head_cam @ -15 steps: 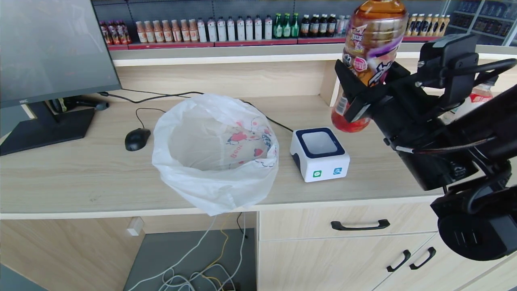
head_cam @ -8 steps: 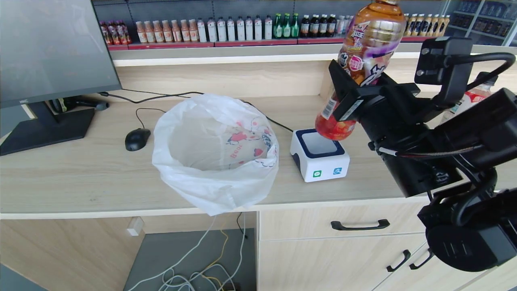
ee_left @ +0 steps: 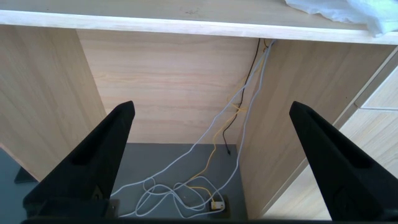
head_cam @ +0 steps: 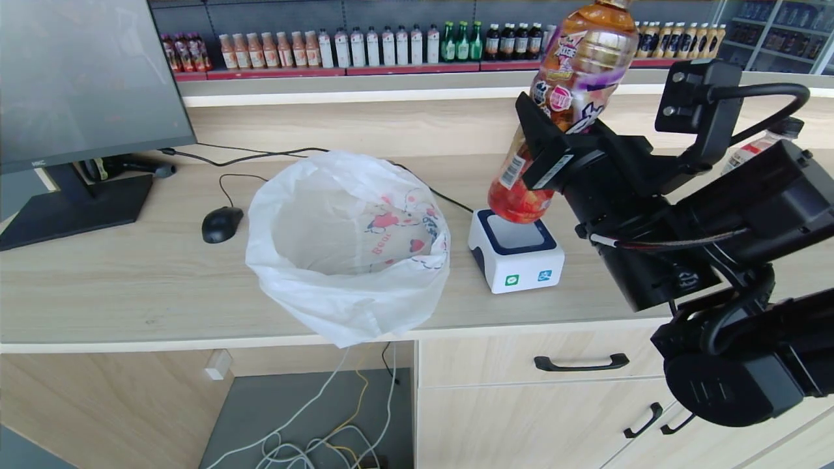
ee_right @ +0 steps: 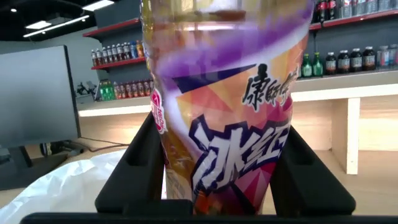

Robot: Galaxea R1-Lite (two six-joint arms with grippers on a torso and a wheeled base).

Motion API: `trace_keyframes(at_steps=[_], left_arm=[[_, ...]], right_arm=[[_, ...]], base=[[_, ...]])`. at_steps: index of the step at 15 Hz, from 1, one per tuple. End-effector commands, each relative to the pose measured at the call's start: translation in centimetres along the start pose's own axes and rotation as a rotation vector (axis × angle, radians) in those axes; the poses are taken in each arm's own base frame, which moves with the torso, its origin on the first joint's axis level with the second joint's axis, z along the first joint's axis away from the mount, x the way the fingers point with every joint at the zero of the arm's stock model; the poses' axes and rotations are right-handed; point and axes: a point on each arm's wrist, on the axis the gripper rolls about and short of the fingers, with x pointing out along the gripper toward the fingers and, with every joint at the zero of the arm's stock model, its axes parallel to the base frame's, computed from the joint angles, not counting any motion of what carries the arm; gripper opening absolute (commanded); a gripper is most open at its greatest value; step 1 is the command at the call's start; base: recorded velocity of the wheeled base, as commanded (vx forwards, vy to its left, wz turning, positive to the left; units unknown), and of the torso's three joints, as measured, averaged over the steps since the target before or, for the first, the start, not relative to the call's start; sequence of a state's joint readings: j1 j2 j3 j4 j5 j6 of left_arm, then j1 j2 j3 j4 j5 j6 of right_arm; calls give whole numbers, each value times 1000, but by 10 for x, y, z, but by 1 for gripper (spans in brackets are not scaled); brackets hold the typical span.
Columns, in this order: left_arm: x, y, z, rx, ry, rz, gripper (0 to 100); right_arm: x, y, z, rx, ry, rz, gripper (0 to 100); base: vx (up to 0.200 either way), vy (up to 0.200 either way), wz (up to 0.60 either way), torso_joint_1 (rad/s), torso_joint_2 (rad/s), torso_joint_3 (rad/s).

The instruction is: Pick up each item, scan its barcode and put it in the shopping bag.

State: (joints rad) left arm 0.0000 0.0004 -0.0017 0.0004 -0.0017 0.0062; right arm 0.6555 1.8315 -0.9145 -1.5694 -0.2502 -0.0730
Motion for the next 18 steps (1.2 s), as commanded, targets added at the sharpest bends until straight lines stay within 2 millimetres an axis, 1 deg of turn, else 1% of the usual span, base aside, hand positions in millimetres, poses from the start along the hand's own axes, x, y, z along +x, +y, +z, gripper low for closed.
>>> trace_keyframes(at_steps=[1,3,11,15,18], left_arm=[[0,0,0,0,1,0,100],[0,0,-1,0,2,0,100],[0,0,0,-2,1,0,100],[0,0,0,-2,1,0,100],[0,0,0,-2,1,0,100]], right_arm=[[12,-8,0,-5,-36,-35,0],[19,-6,-3,11,-54,-35,0],[20,-5,-2,20,-57,-33,0],[20,-6,-5,17,-50,-32,0],[20,-5,-11,1,-38,-29,0]], base=[[0,200,0,2,2,2],[0,200,0,0,5,2],[0,200,0,3,3,4],[0,200,0,4,5,-1],[0,200,0,4,1,-1]])
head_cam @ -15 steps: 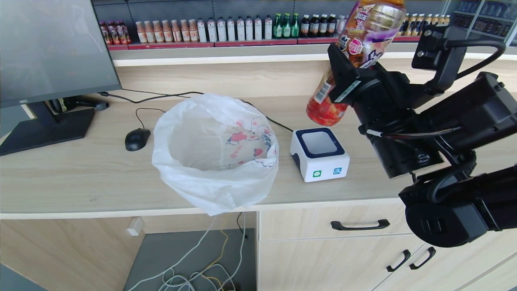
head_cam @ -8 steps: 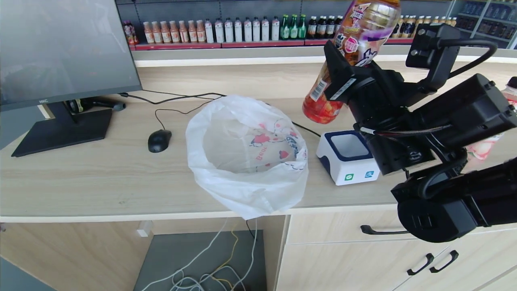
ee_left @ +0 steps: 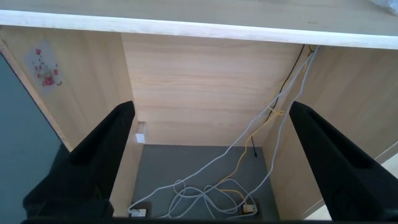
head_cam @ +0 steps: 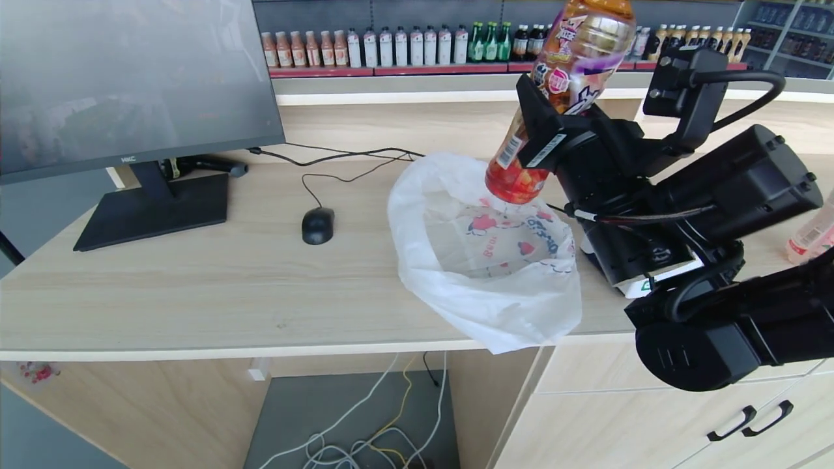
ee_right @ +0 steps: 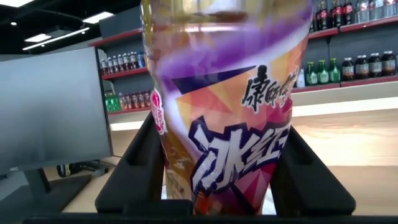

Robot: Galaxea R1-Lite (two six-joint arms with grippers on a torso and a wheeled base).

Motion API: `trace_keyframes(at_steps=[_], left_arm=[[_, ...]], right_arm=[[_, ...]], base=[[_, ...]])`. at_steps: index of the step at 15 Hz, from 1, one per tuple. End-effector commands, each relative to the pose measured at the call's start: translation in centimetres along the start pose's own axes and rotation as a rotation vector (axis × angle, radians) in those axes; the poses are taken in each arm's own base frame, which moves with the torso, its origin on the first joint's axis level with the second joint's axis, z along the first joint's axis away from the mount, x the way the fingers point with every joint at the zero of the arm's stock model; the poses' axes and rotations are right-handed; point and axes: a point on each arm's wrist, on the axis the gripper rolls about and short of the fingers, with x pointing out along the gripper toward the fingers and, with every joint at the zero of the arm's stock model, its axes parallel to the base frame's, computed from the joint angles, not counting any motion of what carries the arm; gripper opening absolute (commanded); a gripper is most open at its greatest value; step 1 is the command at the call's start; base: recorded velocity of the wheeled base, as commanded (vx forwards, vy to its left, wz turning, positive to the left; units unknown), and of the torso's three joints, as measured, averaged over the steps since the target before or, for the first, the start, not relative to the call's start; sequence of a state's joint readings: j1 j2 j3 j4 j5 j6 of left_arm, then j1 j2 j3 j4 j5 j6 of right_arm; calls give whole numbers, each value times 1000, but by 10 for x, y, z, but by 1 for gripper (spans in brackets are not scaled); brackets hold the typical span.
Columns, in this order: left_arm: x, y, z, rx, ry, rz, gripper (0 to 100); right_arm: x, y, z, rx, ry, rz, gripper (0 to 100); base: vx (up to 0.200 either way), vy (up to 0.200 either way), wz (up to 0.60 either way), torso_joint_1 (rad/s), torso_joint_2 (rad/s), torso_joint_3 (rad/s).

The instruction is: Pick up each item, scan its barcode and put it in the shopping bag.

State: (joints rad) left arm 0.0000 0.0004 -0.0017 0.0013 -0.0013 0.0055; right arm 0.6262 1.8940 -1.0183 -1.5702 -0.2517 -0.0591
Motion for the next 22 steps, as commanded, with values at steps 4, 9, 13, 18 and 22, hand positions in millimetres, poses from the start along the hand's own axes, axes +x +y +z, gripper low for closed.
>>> trace_keyframes(at_steps=[4,9,13,18,22], left_arm=[[0,0,0,1,0,0,100],[0,0,0,1,-2,0,100],[0,0,0,1,-2,0,100],[0,0,0,1,0,0,100],[0,0,0,1,-2,0,100]], right_arm=[[1,-1,-9,-30,14,-4,0],[14,-16,-12,-83,-17,-43,0],[14,-18,-31,-99,21,-45,0],[14,-16,-57,-133,63,-17,0],[11,-16,-80,-141,108,-2,0]], base=[[0,0,0,0,0,0],[0,0,0,0,0,0],[0,0,0,0,0,0],[0,0,0,0,0,0],[0,0,0,0,0,0]])
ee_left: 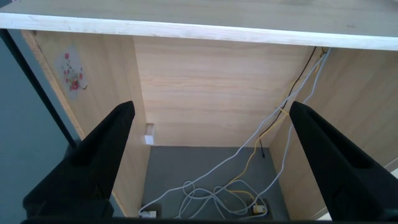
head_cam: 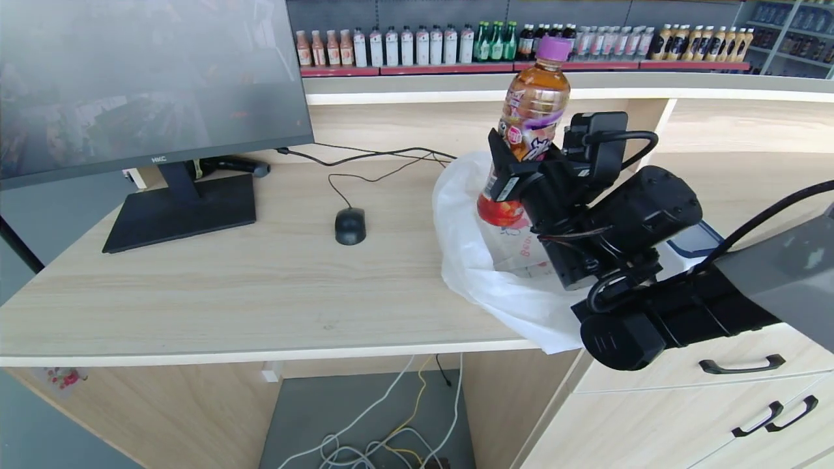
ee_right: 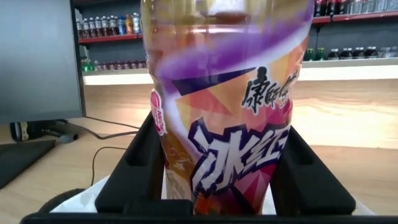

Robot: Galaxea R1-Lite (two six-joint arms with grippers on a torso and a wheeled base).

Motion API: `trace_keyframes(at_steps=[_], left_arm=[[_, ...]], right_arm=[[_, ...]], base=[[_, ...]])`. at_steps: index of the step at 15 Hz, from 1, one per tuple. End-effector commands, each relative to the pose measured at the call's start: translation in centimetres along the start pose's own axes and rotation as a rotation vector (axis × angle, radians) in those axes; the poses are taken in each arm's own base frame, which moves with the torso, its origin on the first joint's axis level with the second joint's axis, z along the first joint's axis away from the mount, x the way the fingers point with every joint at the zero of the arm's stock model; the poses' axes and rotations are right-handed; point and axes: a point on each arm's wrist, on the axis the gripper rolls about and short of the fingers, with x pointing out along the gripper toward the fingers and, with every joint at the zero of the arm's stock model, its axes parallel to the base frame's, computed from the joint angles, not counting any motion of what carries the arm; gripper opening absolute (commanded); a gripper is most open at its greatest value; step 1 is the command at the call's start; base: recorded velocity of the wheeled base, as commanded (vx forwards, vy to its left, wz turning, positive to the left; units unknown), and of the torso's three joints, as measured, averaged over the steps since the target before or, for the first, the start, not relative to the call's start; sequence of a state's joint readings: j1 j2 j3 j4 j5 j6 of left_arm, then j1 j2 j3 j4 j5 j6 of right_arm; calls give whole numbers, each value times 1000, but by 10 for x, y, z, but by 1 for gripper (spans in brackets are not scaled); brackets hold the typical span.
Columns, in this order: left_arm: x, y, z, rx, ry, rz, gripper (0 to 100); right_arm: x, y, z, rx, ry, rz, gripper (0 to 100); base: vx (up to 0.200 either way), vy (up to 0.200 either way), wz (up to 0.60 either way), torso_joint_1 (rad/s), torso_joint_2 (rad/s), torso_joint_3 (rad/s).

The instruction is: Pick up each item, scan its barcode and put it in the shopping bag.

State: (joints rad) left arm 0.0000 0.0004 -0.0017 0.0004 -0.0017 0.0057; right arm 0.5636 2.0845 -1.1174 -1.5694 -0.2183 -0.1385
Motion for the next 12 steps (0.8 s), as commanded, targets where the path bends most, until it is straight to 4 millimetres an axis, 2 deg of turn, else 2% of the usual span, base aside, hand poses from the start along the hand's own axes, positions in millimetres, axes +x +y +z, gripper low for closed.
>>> trace_keyframes(at_steps=[1,12], left_arm=[[0,0,0,0,-1,0,100],[0,0,0,2,1,0,100]], right_arm=[[-2,3,-16,-4,33,9,0],[-18,5,-50,-13,146,26,0]], base=[[0,0,0,0,0,0],[0,0,0,0,0,0]])
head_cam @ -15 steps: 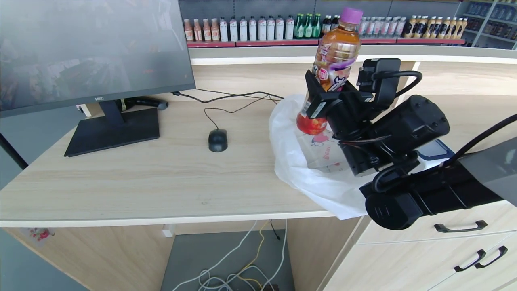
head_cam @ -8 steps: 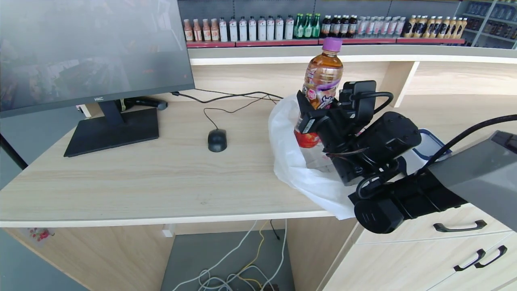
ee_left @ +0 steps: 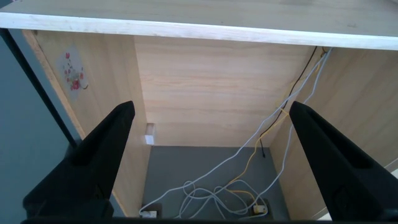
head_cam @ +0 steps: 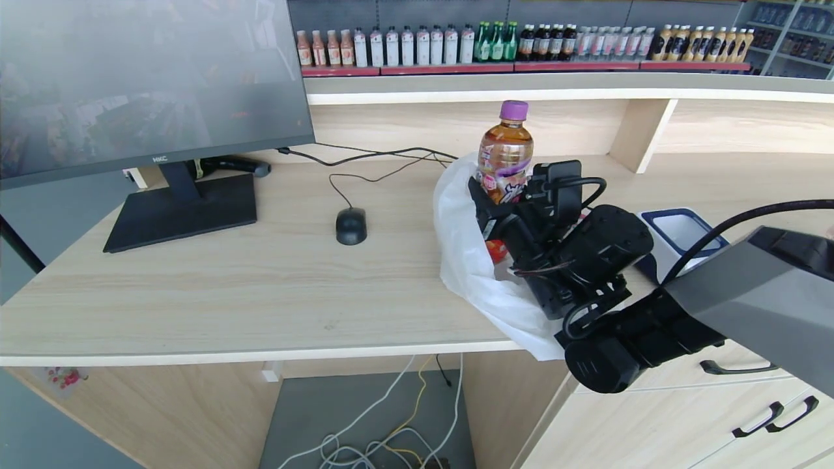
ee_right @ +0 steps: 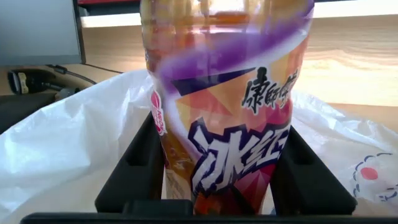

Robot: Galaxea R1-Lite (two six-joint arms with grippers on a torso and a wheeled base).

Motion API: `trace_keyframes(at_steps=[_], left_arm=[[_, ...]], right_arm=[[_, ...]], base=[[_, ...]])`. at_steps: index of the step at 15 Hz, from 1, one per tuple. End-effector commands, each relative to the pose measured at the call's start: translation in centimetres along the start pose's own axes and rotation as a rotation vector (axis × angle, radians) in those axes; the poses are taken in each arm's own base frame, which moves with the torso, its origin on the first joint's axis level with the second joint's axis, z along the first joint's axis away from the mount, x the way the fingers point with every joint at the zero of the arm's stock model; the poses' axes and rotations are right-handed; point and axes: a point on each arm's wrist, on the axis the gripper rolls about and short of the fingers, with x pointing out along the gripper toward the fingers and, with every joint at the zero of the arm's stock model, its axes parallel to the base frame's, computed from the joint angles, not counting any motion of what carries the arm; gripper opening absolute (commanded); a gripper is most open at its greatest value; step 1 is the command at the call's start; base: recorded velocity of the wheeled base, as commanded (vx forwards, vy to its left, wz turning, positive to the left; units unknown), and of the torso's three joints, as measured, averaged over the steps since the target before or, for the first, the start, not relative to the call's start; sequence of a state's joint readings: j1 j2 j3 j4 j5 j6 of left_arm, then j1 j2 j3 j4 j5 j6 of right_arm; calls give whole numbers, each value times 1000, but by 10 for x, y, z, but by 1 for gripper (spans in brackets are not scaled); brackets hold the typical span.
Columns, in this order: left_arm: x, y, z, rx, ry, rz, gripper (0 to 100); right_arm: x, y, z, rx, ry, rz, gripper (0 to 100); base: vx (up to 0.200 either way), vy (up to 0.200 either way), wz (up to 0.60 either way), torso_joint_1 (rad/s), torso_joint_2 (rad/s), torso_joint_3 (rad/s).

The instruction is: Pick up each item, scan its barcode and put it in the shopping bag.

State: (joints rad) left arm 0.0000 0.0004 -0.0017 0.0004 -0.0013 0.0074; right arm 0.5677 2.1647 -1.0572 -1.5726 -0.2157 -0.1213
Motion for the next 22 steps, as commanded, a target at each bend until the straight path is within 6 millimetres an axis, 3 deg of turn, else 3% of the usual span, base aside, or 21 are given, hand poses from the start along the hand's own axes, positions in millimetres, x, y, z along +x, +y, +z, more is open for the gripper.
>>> trace_keyframes(at_steps=[1,15,16,22], left_arm=[[0,0,0,0,-1,0,100],[0,0,0,0,1,0,100],[0,0,0,0,-1,0,100],[0,0,0,0,1,0,100]], right_arm=[[-2,3,-8,-2,21,7,0],[-5,10,-13,1,40,24,0],[-5,10,-11,3,37,23,100],[-12,7,4,6,30,25,100]], base=[[0,0,0,0,0,0],[0,0,0,0,0,0],[0,0,0,0,0,0],[0,0,0,0,0,0]])
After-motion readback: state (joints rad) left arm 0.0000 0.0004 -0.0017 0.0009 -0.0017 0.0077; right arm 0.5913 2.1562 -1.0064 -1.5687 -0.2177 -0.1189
